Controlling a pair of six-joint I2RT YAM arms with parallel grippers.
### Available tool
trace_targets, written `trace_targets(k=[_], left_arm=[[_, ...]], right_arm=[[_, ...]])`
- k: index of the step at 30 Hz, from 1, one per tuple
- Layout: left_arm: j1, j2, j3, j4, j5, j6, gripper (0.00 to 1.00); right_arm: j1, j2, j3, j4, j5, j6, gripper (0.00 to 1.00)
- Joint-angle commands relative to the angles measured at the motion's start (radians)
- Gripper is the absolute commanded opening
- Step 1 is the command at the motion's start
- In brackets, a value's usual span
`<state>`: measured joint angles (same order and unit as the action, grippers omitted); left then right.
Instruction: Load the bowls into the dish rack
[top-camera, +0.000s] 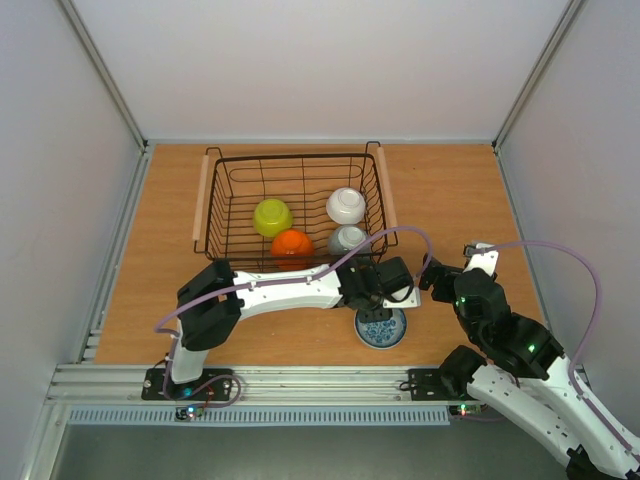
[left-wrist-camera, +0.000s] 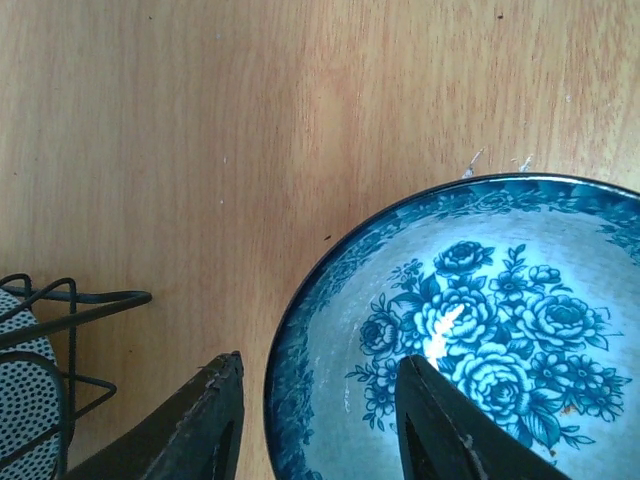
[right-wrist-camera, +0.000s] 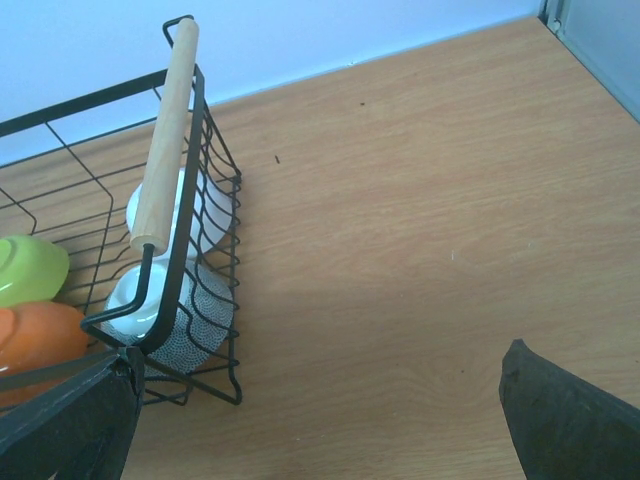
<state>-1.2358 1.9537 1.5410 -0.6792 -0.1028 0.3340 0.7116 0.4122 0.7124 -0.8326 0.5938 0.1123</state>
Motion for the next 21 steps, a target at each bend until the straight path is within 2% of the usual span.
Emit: trace_targets(k=[1,5,10,15,18,21], left_arm=[[-0.005,0.037,0.024,-0.013,0.031,0.0,0.43],[-0.004,0.044,0.023,-0.022,0.035,-0.002,0.42],[-0.005,0.037,0.025,-0.021,0.031,-0.001,0.35],[-0.004,0.03,0.027,-0.023,0.029,-0.003,0.19],[-0.005,0.024,0.027,-0.024,0.026,-0.003,0.03],[-0.005,0.006,0.025,-0.022,0.015,-0.003,0.01]], right_arm=[[-0.004,-0.003,-0.005,-0.001,0.006,0.015,0.99],[-0.004,-0.003,-0.004,-0.001,0.006,0.014,0.99],[-0.003,0.0,-0.005,0.0,0.006,0.016,0.99],[-0.004,-0.002,-0.003,-0.001,0.005,0.015,0.99],[-0.003,-0.004,-0.002,-0.002,0.005,0.015,0.99],[-0.003,-0.001,0.0,-0.004,0.004,0.015,0.99]])
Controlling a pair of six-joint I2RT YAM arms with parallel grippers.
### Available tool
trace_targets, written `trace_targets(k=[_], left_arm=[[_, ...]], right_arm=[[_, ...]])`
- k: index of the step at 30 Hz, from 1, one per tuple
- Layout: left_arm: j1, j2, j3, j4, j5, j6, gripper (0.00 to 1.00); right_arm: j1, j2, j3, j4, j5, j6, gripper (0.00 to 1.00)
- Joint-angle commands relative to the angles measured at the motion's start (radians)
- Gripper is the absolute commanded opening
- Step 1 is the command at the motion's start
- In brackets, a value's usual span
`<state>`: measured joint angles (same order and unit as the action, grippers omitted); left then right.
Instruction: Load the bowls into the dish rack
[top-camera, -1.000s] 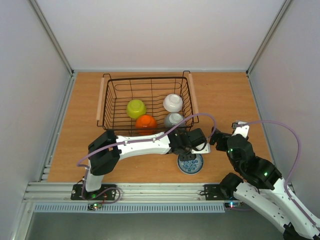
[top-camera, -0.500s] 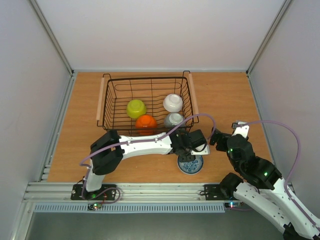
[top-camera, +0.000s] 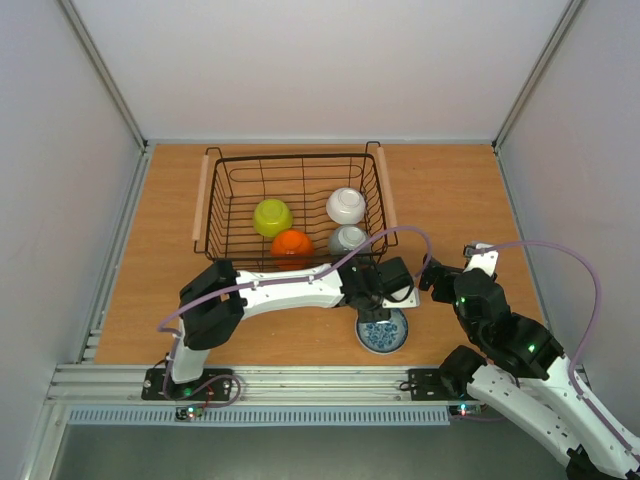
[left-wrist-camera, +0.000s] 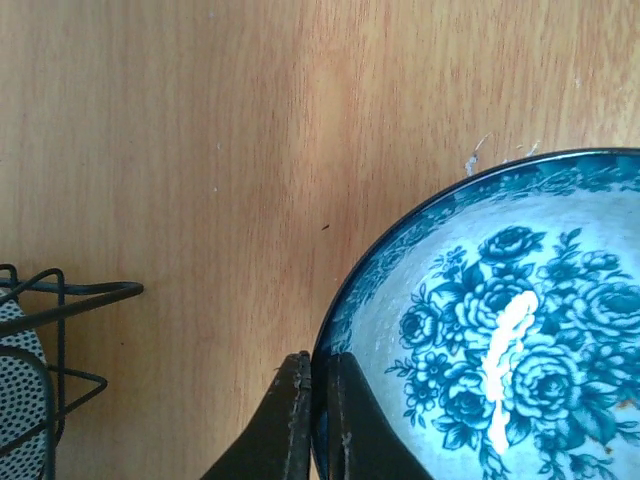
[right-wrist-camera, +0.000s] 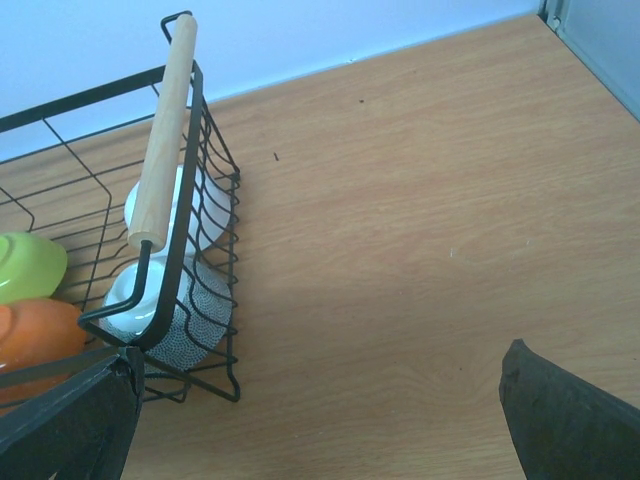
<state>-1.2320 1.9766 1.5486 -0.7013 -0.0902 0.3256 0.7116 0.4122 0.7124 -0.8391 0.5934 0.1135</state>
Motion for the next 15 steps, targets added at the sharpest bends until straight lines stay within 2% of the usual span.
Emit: trace_targets(k=[1,9,15], left_arm=[[-0.009,-0.027,0.018,0.001,-0.001,0.006,0.0],[-0.008,-0.112,0.017,0.003,-0.043,0.019,0.0],[-0.009,-0.11,-0.011,0.02,-0.045,0.021,0.01]], right_arm=[[-0.003,-0.002,0.002,0.002,0.004,0.013,0.99],[-0.003,0.013,0.004,0.011,0.002,0.007,0.99],[-0.003,0.019,0.009,0.009,0.003,0.005,0.99]])
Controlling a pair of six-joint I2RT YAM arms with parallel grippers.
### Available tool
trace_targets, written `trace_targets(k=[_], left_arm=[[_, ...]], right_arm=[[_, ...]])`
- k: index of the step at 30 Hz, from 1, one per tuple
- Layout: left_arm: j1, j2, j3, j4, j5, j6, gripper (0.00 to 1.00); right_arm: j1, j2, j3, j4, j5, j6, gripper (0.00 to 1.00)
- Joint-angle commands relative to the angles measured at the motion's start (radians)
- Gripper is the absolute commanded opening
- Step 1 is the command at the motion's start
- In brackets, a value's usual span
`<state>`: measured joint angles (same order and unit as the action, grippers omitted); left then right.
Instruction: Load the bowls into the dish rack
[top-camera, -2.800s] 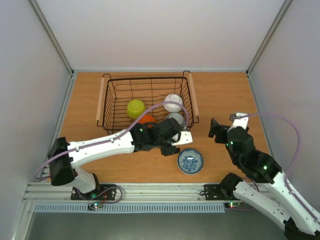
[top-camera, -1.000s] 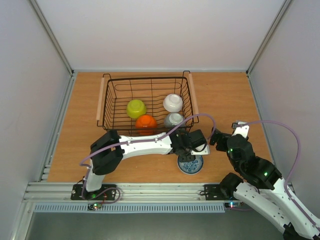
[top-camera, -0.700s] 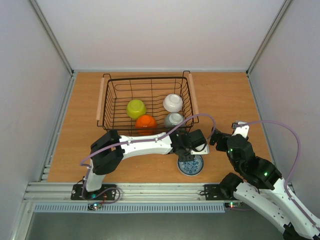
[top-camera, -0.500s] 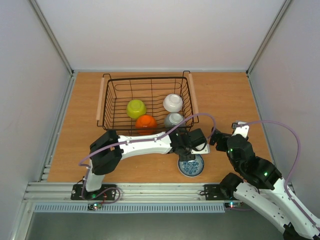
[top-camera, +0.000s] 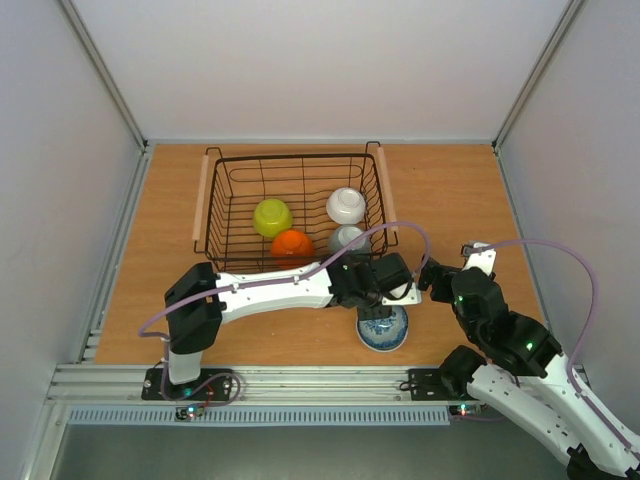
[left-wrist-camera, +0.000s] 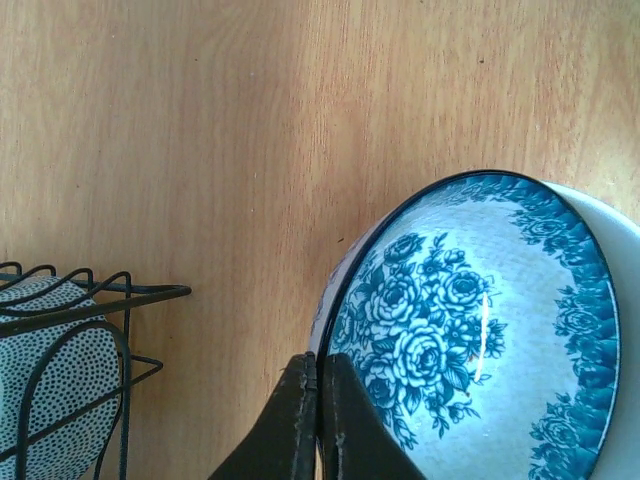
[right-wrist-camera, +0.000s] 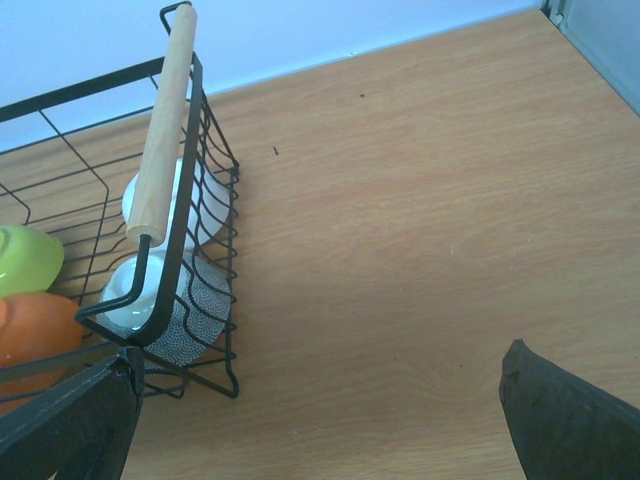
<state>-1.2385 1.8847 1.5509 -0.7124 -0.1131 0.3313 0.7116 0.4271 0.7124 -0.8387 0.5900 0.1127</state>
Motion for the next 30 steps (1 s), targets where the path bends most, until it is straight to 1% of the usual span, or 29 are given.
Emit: trace_targets(k=[1,10,13,15,17,18,24,27,30], left_arm=[[-0.002,-0.009,-0.014,0.032,-0.024,0.013,0.02],[-0.003,0.014,-0.006,0.033,-0.03,0.011,0.04],[-0.002,0.016,-0.008,0.034,-0.035,0.009,0.19],[-0.002,0.02,-0.009,0.034,-0.036,0.009,0.35],[-0.002,0.025,-0.008,0.036,-0.039,0.009,0.44],[-0.002,0.027,-0.008,0.035,-0.039,0.008,0.47],[-0.002,0.055,-0.005,0.027,-0.017,0.0,0.51],[-0.002,0.077,-0.003,0.022,-0.006,-0.004,0.52],[-0.003,0.093,-0.002,0.022,-0.002,-0.007,0.5]], right_arm=[[-0.003,0.004,0.01,0.008,0.006,0.007,0.99],[-0.003,0.001,0.004,0.012,0.003,0.005,0.99],[-0.003,0.006,0.002,0.016,0.001,0.004,0.99],[-0.003,0.007,0.002,0.015,0.0,0.004,0.99],[-0.003,0.004,0.002,0.015,0.002,0.004,0.99],[-0.003,0.002,0.004,0.015,0.001,0.004,0.99],[-0.003,-0.007,0.003,0.015,-0.001,0.005,0.99],[-0.003,-0.007,0.004,0.014,-0.004,0.005,0.99],[-0.003,-0.009,0.005,0.012,-0.004,0.004,0.99]])
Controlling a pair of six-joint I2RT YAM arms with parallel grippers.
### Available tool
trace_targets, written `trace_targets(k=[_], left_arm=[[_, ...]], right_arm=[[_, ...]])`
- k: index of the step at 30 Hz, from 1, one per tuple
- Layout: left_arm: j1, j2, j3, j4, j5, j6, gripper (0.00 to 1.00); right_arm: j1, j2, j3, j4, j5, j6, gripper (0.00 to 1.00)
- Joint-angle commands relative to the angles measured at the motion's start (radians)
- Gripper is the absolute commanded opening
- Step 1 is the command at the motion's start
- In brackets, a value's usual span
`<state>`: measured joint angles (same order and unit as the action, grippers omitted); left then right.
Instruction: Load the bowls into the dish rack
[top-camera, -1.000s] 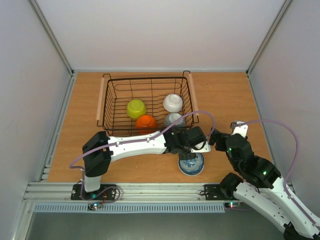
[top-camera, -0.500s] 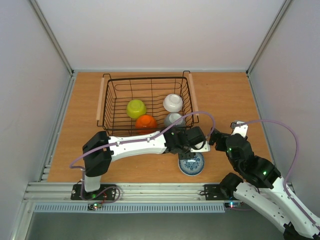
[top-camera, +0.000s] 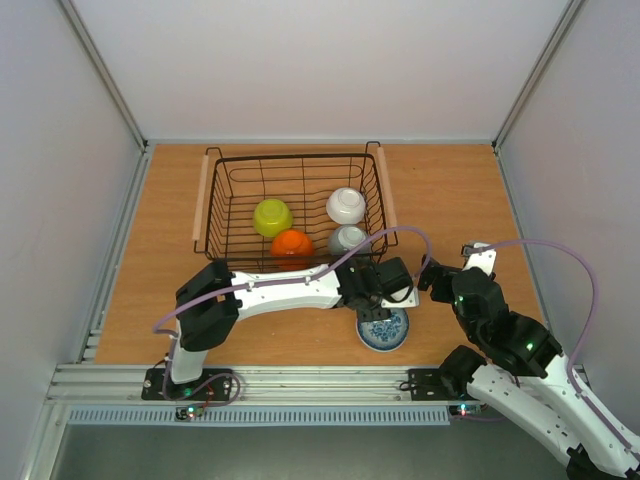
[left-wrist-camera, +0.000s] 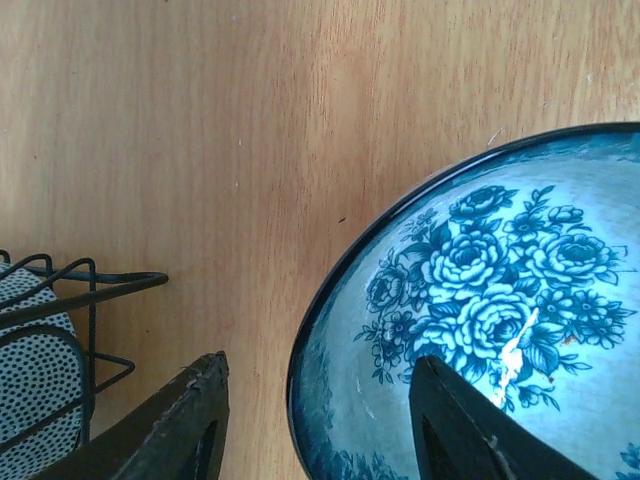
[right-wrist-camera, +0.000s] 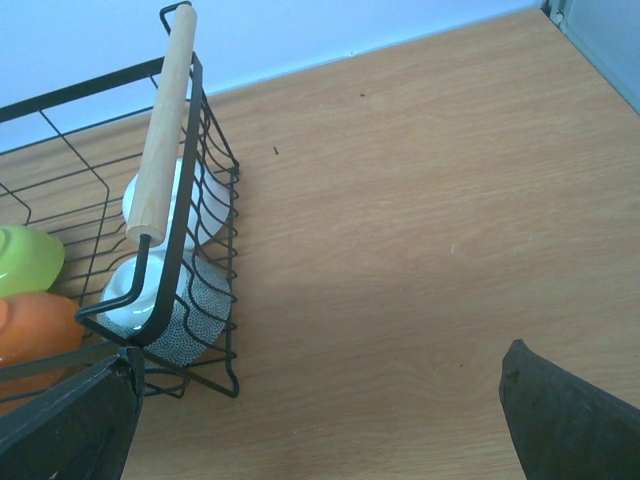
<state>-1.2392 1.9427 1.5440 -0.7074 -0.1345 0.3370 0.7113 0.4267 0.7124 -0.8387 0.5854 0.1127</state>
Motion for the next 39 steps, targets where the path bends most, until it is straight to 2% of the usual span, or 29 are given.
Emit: trace_targets(k=[1,3,7,8,15,20,24,30,34,39], left_arm=[[-0.002,0.037,0.005,0.016,0.021,-0.013,0.48],[-0.002,0.04,0.007,0.015,0.022,-0.018,0.37],[-0.003,0.033,0.011,0.019,0.005,-0.023,0.06],[-0.002,0.03,0.011,0.021,0.002,-0.024,0.01],[-0.002,-0.003,0.012,0.018,-0.001,-0.015,0.0],[0.011,-0.081,0.004,-0.008,0.067,0.005,0.01],[0.09,-0.19,-0.013,-0.035,0.209,-0.001,0.0],[0.242,-0.351,-0.076,-0.032,0.351,-0.009,0.01],[0.388,-0.429,-0.095,-0.049,0.543,-0.021,0.0],[0.614,-0.474,-0.117,-0.046,0.845,-0.08,0.01]], right_arm=[[-0.004,-0.01,0.004,0.012,0.001,0.004,0.99],[-0.003,-0.012,0.005,0.012,0.001,0.005,0.99],[-0.003,-0.009,0.004,0.013,0.001,0.004,0.99],[-0.003,-0.009,0.004,0.013,0.001,0.004,0.99],[-0.003,-0.009,0.008,0.013,0.005,0.003,0.99],[-0.003,0.046,0.049,-0.007,0.019,-0.004,0.99],[-0.003,0.095,0.117,-0.057,0.069,0.013,0.99],[-0.003,0.033,0.143,-0.006,0.084,-0.032,0.99],[-0.003,0.04,0.154,0.047,-0.071,-0.077,0.99],[-0.003,0.174,0.206,0.135,-0.466,-0.137,0.96]])
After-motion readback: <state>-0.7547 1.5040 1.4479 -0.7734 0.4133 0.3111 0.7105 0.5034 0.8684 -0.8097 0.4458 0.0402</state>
